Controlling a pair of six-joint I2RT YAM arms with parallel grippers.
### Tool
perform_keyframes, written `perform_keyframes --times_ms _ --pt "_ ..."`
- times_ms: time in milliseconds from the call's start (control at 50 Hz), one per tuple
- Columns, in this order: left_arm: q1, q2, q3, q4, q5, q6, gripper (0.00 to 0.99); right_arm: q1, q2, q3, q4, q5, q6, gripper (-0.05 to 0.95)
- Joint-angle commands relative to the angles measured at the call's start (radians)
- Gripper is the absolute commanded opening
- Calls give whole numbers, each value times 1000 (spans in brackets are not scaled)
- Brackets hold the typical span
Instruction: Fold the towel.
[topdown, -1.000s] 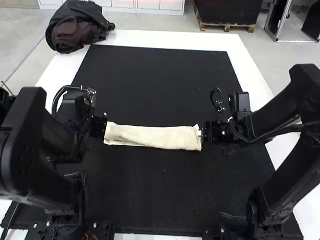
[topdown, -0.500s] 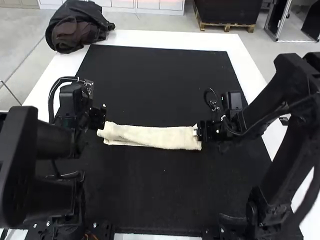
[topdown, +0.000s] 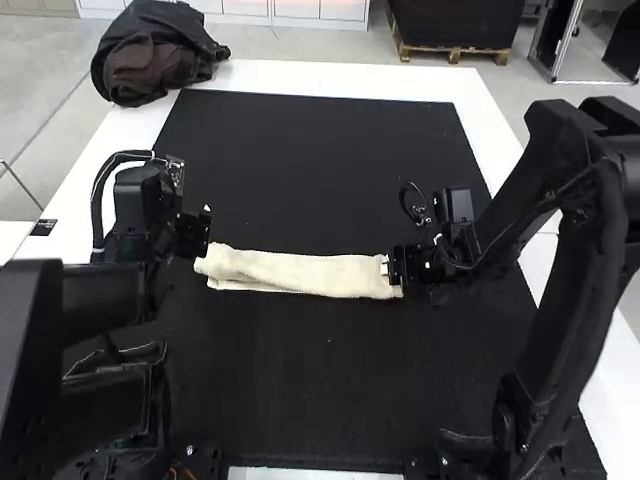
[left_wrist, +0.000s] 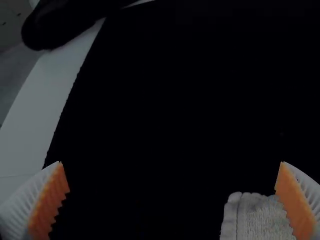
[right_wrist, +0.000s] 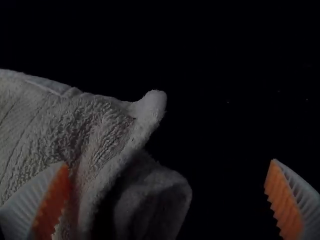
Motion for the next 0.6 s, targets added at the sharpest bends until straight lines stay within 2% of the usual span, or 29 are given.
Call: perform_keyframes --times_ms 0,100,200,340,440,580 --pt "4 -31 34 -5 -3 -9 967 14 22 21 12 12 -5 890" --pt "4 -39 29 -8 -2 -9 967 14 36 21 12 12 -5 866" --pt "4 -39 28 -12 0 -9 967 17 44 21 14 -2 -6 707" --pt "7 -39 26 -14 2 -9 967 18 47 18 15 -37 -6 389" --pt "8 -39 26 -14 6 -9 967 18 47 16 27 -54 -14 -25" --pt "8 -39 26 -12 9 -11 967 18 44 12 38 -51 0 -23"
